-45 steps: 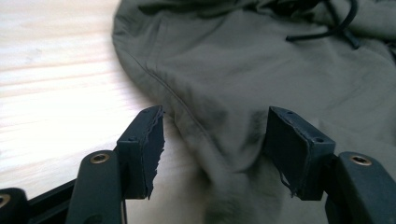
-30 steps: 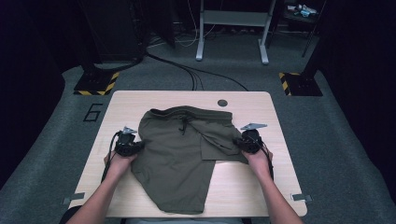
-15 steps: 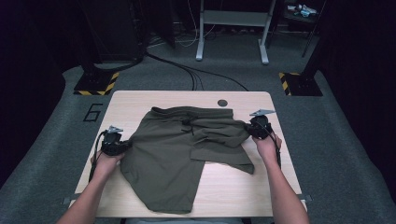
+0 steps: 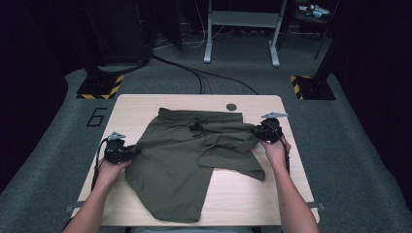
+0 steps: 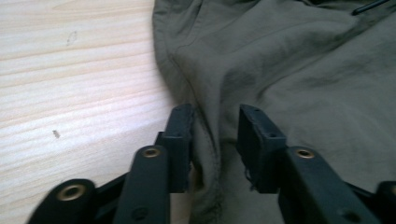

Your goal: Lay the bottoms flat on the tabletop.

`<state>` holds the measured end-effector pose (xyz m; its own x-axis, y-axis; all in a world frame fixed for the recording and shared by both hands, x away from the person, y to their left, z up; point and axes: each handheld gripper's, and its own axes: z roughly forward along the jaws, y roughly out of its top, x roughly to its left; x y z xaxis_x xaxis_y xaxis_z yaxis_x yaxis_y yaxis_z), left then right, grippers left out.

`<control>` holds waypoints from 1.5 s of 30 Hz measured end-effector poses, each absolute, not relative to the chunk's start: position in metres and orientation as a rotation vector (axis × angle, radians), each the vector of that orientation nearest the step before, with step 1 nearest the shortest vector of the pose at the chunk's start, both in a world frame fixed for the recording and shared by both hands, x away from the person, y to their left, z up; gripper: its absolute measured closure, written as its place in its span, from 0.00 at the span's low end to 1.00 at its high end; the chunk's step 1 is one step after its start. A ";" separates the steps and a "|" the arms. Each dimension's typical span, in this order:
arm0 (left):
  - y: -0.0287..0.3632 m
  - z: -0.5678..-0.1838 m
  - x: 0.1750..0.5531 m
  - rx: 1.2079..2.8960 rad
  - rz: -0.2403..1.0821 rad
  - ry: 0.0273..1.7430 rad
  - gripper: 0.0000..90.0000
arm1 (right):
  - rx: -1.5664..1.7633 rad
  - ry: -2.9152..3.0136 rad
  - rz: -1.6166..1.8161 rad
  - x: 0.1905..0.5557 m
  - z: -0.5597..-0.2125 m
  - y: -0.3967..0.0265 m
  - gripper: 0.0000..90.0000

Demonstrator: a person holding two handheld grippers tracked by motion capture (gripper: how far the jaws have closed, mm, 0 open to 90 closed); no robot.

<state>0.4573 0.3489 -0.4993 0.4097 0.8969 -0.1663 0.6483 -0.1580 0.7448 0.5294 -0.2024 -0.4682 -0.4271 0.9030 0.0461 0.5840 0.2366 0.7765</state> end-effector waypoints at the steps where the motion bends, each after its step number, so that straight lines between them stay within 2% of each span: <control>1: 0.348 -0.498 0.457 1.884 0.410 1.319 0.67 | 1.352 2.097 1.044 0.527 -0.466 -0.202 0.69; 4: 0.346 -0.491 0.455 1.891 0.430 1.313 0.61 | 1.331 2.078 1.088 0.516 -0.458 -0.200 0.67; 12: 0.338 -0.476 0.463 1.837 0.458 1.302 0.58 | 1.280 2.079 1.207 0.488 -0.444 -0.181 0.67; 20: 0.329 -0.477 0.483 1.847 0.459 1.297 0.55 | 1.232 2.150 1.226 0.470 -0.462 -0.145 0.66; 32: 0.326 -0.493 0.500 1.886 0.464 1.285 0.51 | 1.177 2.195 1.238 0.448 -0.484 -0.106 0.58; 42: 0.328 -0.498 0.499 1.898 0.464 1.275 0.49 | 1.126 2.278 1.247 0.434 -0.497 -0.064 0.58; 45: 0.328 -0.500 0.500 1.898 0.468 1.262 0.49 | 1.091 2.302 1.210 0.435 -0.503 -0.054 0.55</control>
